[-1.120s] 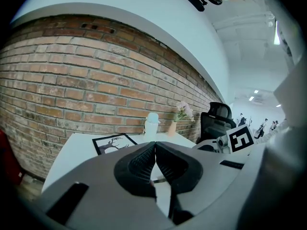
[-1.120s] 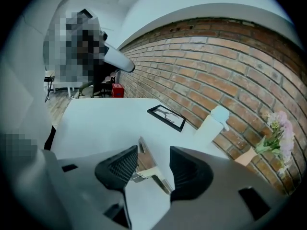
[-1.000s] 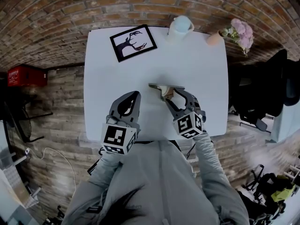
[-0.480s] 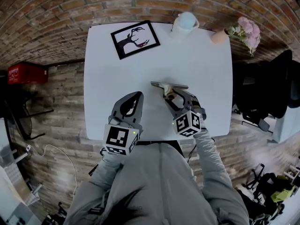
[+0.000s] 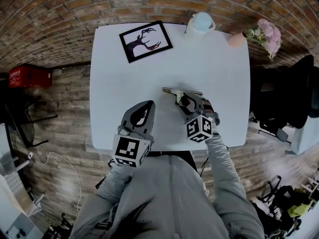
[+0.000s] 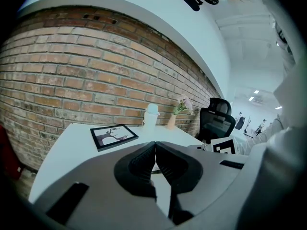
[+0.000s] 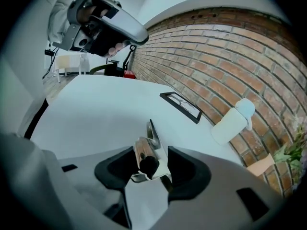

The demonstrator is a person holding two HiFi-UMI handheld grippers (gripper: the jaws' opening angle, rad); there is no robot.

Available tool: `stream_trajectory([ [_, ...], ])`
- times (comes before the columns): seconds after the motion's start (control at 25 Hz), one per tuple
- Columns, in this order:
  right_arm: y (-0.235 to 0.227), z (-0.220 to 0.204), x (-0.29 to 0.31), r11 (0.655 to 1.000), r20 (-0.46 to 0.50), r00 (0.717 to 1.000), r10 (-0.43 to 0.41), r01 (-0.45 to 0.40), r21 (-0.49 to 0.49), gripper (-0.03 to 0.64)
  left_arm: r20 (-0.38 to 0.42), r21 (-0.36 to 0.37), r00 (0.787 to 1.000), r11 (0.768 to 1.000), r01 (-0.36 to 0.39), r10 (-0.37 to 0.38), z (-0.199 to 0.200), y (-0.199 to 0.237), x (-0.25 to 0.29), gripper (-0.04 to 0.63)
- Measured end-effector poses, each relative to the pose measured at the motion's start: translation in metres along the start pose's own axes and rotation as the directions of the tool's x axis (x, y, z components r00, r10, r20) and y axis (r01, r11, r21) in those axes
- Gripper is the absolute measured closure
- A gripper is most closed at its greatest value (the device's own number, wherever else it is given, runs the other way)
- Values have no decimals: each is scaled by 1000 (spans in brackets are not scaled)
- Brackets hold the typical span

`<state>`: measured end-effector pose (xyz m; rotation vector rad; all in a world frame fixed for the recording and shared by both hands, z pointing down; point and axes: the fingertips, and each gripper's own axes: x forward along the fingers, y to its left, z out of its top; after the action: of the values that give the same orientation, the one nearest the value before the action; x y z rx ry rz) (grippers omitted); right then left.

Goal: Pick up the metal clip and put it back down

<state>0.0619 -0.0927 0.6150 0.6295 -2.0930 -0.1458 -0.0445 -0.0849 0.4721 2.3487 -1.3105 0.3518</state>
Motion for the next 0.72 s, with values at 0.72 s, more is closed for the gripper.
stream_trajectory([
  [0.72, -5, -5, 4, 997, -4, 1000, -27, 26, -66, 492, 8, -3, 1000, 1000, -12, 12, 1, -2, 0, 569],
])
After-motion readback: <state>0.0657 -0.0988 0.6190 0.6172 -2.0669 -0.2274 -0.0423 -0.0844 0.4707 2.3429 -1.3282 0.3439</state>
